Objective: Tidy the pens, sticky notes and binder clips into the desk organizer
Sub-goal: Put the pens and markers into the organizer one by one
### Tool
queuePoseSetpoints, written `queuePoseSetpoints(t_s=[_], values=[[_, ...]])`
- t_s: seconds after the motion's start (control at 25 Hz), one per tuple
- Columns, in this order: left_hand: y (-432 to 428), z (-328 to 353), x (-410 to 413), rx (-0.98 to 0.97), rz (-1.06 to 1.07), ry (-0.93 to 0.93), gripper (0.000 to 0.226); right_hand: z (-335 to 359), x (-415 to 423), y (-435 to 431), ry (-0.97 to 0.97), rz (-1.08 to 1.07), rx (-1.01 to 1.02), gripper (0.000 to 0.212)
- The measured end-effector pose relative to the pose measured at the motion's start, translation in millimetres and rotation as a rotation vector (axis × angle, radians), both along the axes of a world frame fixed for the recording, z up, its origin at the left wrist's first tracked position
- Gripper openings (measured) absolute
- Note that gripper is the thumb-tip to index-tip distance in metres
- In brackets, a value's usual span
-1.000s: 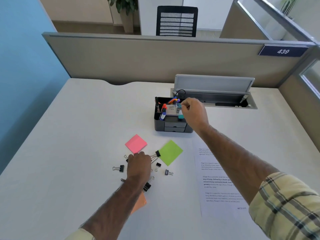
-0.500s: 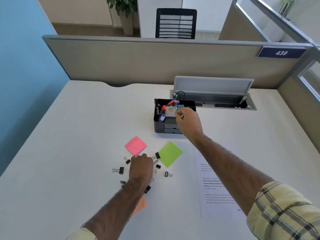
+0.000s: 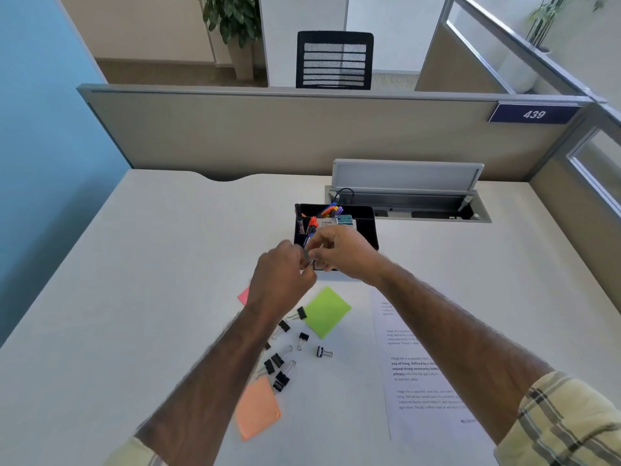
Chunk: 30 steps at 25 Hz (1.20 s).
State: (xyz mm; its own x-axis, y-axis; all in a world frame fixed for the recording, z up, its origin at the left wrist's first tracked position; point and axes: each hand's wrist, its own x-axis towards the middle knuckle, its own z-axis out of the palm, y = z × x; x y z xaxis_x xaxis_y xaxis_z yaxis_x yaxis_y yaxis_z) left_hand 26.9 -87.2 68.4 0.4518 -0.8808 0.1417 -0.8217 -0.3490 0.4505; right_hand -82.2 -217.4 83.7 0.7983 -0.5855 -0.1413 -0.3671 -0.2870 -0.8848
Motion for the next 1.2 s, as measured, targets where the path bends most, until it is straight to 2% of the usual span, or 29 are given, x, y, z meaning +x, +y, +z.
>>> queuePoseSetpoints(t_s=[0.16, 0.28, 0.4, 0.48, 0.6, 0.76, 1.04, 1.12, 1.2], values=[[-30, 26, 2, -0.174, -0.005, -0.020, 0.012, 24, 1, -20, -0.113, -0.151, -0.011, 0.019], [-41, 26, 1, -0.245, -0.013, -0.006, 0.015, 38, -10, -57, -0.188, -0.379, -0.088, 0.024], [-32, 5, -2, -0.221, -0.033, -0.019, 0.015, 44, -26, -99, -0.251, -0.697, -0.160, 0.032], [-21, -19, -3, -0.117, -0.033, -0.009, 0.017, 39, -30, -120, -0.193, -0.820, -0.223, 0.033], [-9, -52, 1, 0.033, -0.008, 0.027, 0.027, 23, -25, -134, -0.047, -0.841, -0.296, 0.030], [-1, -75, 11, 0.134, 0.028, 0.043, 0.033, 3, -12, -136, 0.063, -0.788, -0.304, 0.029], [13, -93, 18, 0.265, 0.022, 0.034, 0.029, -21, -3, -128, 0.072, -0.696, -0.116, 0.022], [13, -96, 12, 0.293, 0.005, 0.019, 0.029, -20, -7, -123, 0.092, -0.721, -0.165, 0.029], [10, -99, 3, 0.312, -0.020, -0.021, 0.032, -15, -12, -110, 0.071, -0.785, -0.318, 0.034]])
